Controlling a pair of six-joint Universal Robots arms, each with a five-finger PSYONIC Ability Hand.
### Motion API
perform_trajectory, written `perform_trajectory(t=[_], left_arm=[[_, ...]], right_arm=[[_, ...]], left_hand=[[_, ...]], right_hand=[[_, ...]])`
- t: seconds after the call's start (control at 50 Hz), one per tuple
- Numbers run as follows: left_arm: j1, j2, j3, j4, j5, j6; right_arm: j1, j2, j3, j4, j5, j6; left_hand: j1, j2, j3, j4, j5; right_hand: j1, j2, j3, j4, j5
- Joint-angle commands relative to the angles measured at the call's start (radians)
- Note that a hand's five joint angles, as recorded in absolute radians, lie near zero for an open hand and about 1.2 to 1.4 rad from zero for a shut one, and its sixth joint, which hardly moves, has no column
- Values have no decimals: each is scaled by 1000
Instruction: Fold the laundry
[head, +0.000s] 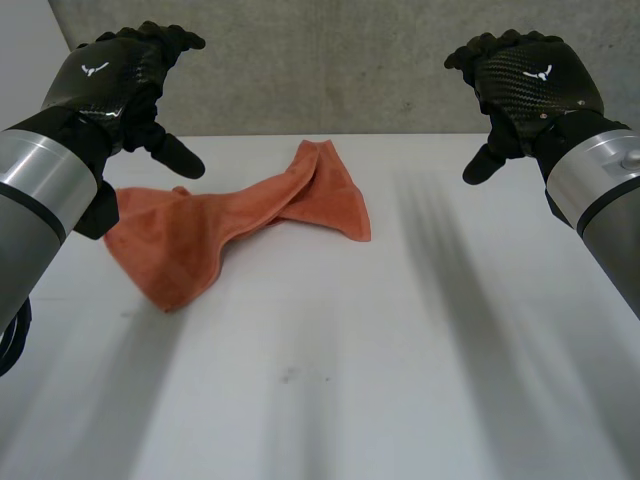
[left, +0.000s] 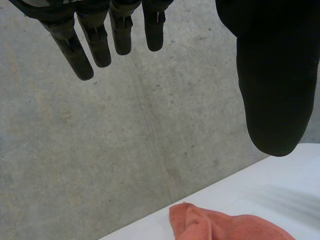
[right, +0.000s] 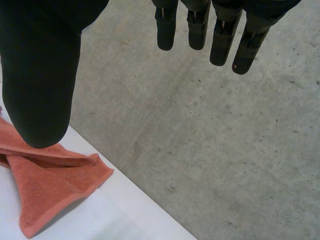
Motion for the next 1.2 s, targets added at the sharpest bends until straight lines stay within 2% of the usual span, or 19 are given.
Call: perform_trajectory(t=[0.02, 0.18, 0.2, 0.26, 0.34, 0.36, 0.44, 0.54, 0.6, 0.74, 0.8, 0.96, 1.1, 1.2], left_arm=[[2, -25, 3, 26, 0, -1], [11, -121, 16, 27, -6, -3], [11, -190, 16, 36, -12, -3], [8, -255, 19, 53, -31, -5], [-3, -376, 37, 101, -109, -3], [-6, -426, 51, 128, -151, 0], [-35, -550, 103, 205, -212, 6], [-46, -660, 160, 277, -219, 69], [-49, -752, 204, 345, -215, 162], [-49, -857, 266, 395, -207, 204], [-46, -884, 295, 395, -209, 207], [-13, -875, 315, 424, -209, 216], [20, -816, 300, 420, -207, 229], [39, -634, 186, 405, -201, 296]], right_arm=[[1, 2, -1, 0, 1, 0], [3, 14, 1, 0, 1, 0], [3, 23, 1, 2, 1, -1], [3, 49, -1, 3, 1, -2], [3, 69, -1, 3, 1, -2], [3, 74, -2, 3, 1, -2], [3, 103, -2, 3, 1, -9], [6, 135, -1, 2, 3, -49], [6, 152, 4, 2, 4, -69], [24, 198, 4, 2, 7, -77], [26, 203, 4, 2, 7, -77], [24, 223, -5, 2, 14, -107], [12, 221, -16, 0, 20, -103], [12, 218, -45, 12, 26, -87]], left_hand=[[-32, -23, -38, -25, -28], [12, 22, 6, 19, 16], [35, 45, 29, 42, 39], [44, 54, 38, 51, 48], [62, 71, 56, 69, 66], [62, 71, 56, 69, 66], [65, 74, 59, 72, 69], [70, 80, 64, 78, 75], [123, 133, 117, 130, 128], [246, 256, 240, 253, 250], [328, 338, 323, 336, 333], [1162, 1171, 1156, 1169, 1166], [1174, 1184, 1168, 1181, 1178], [1174, 1184, 1168, 1181, 1178]], right_hand=[[-25, -39, -34, -52, -54], [-25, -39, -34, -52, -54], [-25, -39, -34, -52, -54], [-25, -39, -34, -52, -54], [-25, -39, -34, -52, -54], [-25, -39, -34, -52, -54], [-25, -39, -34, -52, -54], [-25, -39, -34, -52, -54], [-25, -39, -34, -52, -54], [-25, -39, -34, -52, -54], [-25, -39, -34, -52, -54], [-25, -39, -34, -52, -54], [-25, -39, -34, -52, -54], [-25, -39, -34, -52, -54]])
